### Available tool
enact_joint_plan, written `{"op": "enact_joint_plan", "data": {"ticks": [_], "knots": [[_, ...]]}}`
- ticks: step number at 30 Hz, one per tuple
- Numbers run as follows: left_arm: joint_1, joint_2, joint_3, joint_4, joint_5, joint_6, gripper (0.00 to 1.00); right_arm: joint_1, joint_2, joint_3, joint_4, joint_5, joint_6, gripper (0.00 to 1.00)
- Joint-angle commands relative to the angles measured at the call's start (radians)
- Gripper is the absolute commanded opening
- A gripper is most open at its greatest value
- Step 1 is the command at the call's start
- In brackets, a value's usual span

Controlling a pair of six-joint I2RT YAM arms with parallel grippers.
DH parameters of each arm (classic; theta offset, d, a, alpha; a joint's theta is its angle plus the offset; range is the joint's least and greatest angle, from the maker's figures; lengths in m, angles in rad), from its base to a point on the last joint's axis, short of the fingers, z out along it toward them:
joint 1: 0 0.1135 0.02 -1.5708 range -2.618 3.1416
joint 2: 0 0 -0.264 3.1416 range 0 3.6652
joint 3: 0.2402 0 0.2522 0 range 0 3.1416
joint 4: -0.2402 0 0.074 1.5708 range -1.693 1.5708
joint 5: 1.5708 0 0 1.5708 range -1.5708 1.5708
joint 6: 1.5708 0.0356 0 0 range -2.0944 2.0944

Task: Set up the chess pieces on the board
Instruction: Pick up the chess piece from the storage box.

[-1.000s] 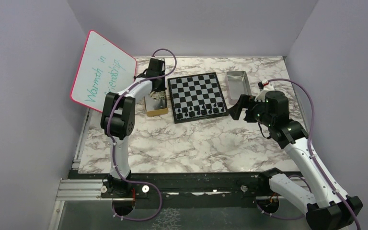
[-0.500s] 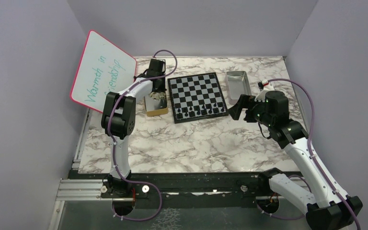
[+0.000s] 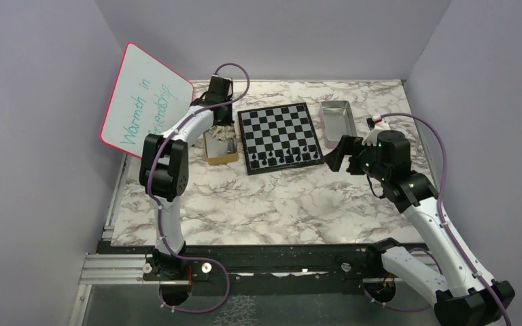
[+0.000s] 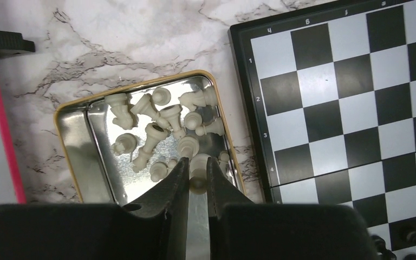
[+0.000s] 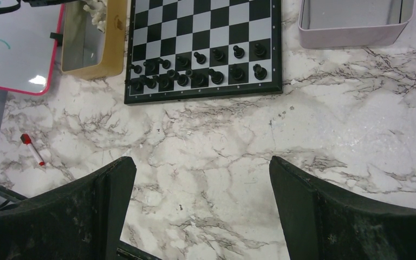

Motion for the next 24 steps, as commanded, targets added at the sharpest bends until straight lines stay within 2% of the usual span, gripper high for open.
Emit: {"op": "enact_joint_plan", "data": {"ticks": [1,12,24], "knots": [[0.003,-0.095,0.043,-0.043,-0.021,-0.015,0.12,-0.001,-0.019,-0.005,-0.012,0.006,0.002,0.99],[-0.033,-0.145,0.08,-0.098,0.057,-0.022,0.12,-0.002,-0.053,-0.049,-0.012,0.004,0.002,0.99],[-0.129,0.012,0.257,-0.158,0.012,0.009,0.11,-0.001,-0.068,-0.056,-0.005,-0.056,-0.009,0.99]]}}
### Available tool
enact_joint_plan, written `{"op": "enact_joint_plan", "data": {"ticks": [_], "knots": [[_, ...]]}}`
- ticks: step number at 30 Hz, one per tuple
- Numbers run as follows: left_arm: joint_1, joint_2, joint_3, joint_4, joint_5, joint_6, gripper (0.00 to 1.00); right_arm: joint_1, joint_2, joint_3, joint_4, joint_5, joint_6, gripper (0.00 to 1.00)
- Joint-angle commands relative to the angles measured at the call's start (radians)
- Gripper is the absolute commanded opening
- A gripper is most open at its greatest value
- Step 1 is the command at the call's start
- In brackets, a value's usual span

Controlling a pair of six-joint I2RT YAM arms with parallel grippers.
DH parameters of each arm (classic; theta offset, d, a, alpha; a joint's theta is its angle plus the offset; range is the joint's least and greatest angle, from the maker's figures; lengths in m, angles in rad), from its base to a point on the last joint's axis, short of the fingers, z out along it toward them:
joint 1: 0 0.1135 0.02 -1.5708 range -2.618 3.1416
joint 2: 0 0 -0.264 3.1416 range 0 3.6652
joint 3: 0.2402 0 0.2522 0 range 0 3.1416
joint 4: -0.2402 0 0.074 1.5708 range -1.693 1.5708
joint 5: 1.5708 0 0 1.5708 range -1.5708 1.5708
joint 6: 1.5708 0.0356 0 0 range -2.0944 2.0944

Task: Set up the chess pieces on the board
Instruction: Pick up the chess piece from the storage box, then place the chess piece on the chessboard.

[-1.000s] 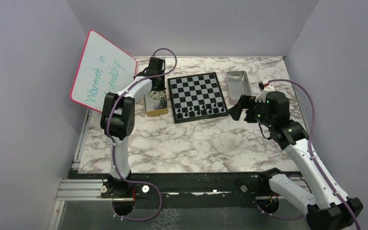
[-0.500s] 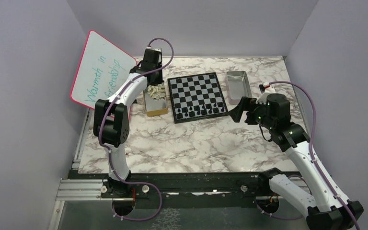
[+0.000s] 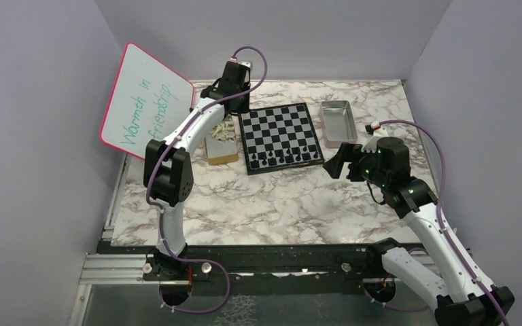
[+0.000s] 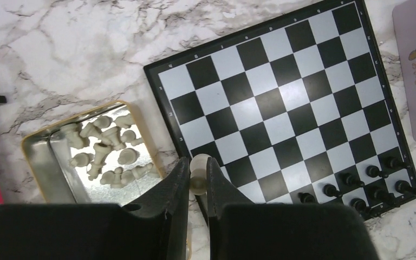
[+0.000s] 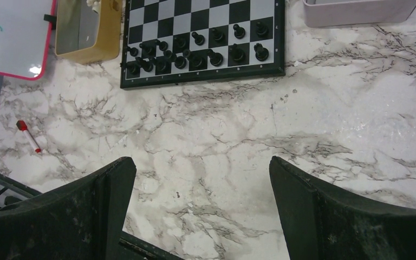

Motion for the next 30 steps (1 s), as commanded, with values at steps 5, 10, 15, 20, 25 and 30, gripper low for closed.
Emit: {"op": "enact_joint_plan", "data": {"ticks": [5,10,15,20,25,30], "knots": [[-0.022,0.153,0.153,-0.025,-0.033,0.036,0.1,-0.001,-0.042,0.012,0.0,-0.041,-0.002,0.99],[-0.022,0.213,0.215,-0.025,-0.035,0.054,0.1,-0.001,-0.045,0.009,0.004,-0.054,0.01,0.99],[-0.022,0.257,0.256,-0.026,-0.047,0.059,0.1,-0.001,-0.039,0.008,0.006,-0.064,0.021,0.99],[-0.022,0.283,0.286,-0.027,-0.05,0.061,0.1,0.0,-0.039,0.006,0.007,-0.061,0.021,0.99],[-0.024,0.319,0.338,-0.022,-0.019,0.038,0.1,-0.002,-0.036,-0.003,0.012,-0.063,0.017,1.0],[-0.033,0.375,0.415,-0.023,0.007,0.0,0.1,-0.001,-0.023,-0.009,0.006,-0.054,0.016,1.0]]}}
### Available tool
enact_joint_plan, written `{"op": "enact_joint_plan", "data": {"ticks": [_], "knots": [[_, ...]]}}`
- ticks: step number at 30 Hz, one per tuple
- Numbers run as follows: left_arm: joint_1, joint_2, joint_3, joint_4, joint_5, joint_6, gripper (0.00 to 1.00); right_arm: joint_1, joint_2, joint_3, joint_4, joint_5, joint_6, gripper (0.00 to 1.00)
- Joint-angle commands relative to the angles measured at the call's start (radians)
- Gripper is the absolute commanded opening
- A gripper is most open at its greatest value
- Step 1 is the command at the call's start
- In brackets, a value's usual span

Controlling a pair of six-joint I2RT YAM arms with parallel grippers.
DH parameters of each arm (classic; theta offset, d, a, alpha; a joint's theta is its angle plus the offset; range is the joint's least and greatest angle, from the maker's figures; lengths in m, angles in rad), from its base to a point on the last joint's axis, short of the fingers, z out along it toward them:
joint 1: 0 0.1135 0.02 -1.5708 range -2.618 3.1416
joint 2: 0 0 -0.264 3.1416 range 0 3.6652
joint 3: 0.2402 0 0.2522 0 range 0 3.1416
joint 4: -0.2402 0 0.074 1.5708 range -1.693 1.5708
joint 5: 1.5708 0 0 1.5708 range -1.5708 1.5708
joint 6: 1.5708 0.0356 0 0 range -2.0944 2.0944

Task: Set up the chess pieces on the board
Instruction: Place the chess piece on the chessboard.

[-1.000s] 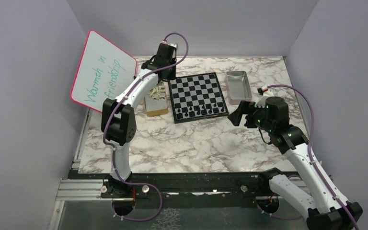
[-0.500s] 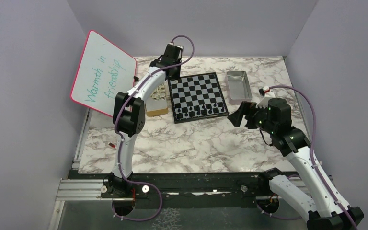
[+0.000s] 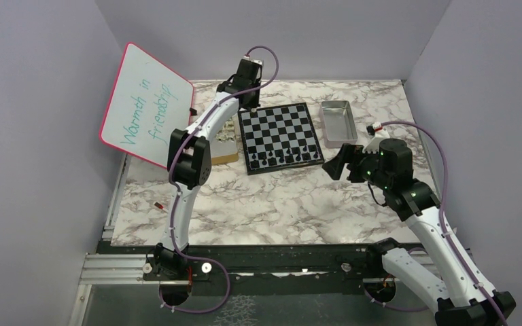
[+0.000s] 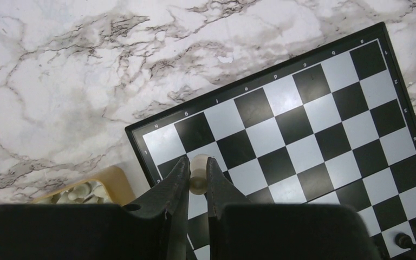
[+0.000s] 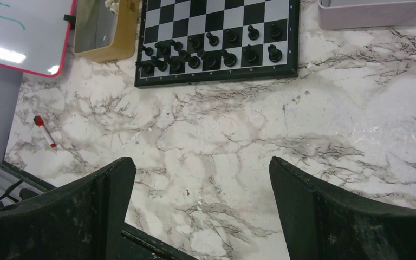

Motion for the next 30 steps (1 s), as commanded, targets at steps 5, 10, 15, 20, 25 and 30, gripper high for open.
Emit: {"op": "enact_joint_plan", "data": {"ticks": [5,10,15,20,25,30], "knots": [[-0.025,0.097,0.14,-0.001,0.016,-0.045,0.1,-0.002,0.012,-0.004,-0.001,-0.018,-0.005,1.0],[-0.039,0.119,0.17,0.029,-0.003,-0.053,0.1,-0.002,0.005,-0.002,-0.001,-0.016,-0.007,1.0],[-0.07,0.166,0.224,0.04,-0.013,-0.046,0.11,-0.001,0.011,-0.002,-0.002,-0.015,-0.013,1.0],[-0.089,0.199,0.25,0.055,-0.037,-0.028,0.11,-0.001,0.009,-0.002,-0.003,-0.015,-0.016,1.0],[-0.094,0.216,0.246,0.1,-0.022,-0.026,0.11,-0.001,0.009,-0.006,0.005,-0.005,-0.019,1.0],[-0.1,0.242,0.244,0.139,-0.01,-0.027,0.11,-0.001,0.021,0.002,0.0,-0.006,-0.027,1.0]]}}
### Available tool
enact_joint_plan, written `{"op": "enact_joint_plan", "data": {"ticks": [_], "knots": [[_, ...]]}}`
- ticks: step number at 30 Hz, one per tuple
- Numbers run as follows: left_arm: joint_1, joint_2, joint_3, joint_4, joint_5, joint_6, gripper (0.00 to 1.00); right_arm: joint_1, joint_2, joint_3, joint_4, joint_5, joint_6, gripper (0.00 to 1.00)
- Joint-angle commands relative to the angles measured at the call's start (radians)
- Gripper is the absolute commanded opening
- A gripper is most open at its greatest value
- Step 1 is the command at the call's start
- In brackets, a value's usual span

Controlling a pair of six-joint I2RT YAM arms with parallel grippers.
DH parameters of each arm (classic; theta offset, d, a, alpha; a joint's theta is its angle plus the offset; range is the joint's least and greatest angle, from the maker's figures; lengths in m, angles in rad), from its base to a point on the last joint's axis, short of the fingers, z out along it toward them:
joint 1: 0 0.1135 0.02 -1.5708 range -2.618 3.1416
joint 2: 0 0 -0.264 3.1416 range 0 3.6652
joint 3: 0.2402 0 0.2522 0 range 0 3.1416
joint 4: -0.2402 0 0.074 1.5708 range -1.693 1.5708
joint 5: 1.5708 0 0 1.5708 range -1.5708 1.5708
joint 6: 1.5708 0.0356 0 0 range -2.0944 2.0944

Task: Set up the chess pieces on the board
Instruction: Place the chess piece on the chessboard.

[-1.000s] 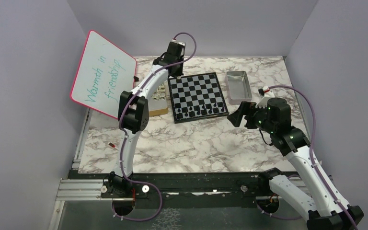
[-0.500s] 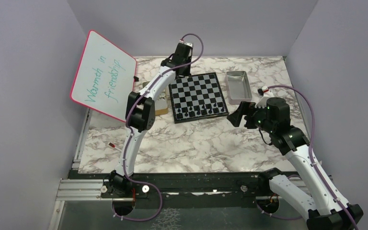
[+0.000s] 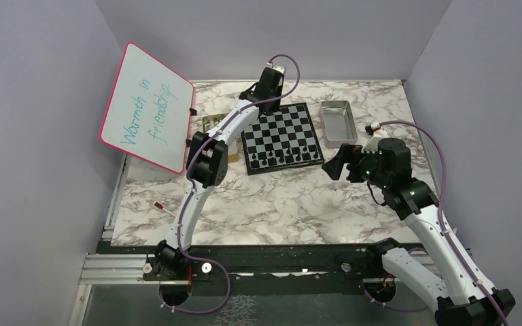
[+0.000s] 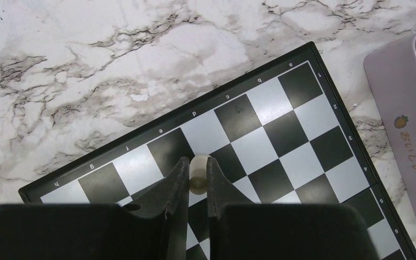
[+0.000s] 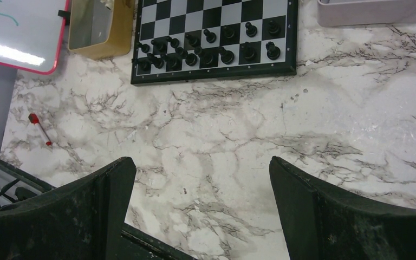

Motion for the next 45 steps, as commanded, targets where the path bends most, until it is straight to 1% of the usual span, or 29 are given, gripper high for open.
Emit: {"op": "enact_joint_plan", "data": {"ticks": [1,6,11,15,20,23,29,32,37,45], "knots": [[-0.003,0.038,0.035,0.068,0.001,0.008,0.11,-0.001,0.005,0.006,-0.002,-0.003,-0.021,1.0],[-0.014,0.054,0.033,0.111,-0.006,0.04,0.12,-0.001,0.006,0.009,-0.005,0.012,-0.028,1.0],[-0.019,0.066,0.027,0.132,-0.019,0.062,0.18,-0.001,0.015,0.013,-0.004,0.016,-0.031,1.0],[-0.019,0.068,0.028,0.14,-0.027,0.077,0.27,-0.001,0.022,0.014,-0.003,0.02,-0.034,1.0],[-0.019,0.065,0.024,0.149,-0.029,0.087,0.32,-0.001,0.028,0.013,0.0,0.023,-0.036,1.0],[-0.019,0.063,0.02,0.148,-0.028,0.087,0.37,-0.002,0.027,0.014,0.001,0.025,-0.035,1.0],[-0.023,0.012,-0.061,0.149,-0.03,0.063,0.42,-0.001,0.026,0.013,0.0,0.03,-0.036,1.0],[-0.028,-0.012,-0.103,0.15,-0.03,0.056,0.43,0.0,0.025,0.011,0.0,0.034,-0.038,1.0],[-0.036,-0.015,-0.129,0.15,-0.036,0.057,0.42,-0.001,0.023,0.011,-0.001,0.033,-0.038,1.0],[-0.036,0.012,-0.104,0.151,-0.056,0.048,0.27,-0.001,0.012,0.014,-0.01,0.038,-0.039,1.0]]}}
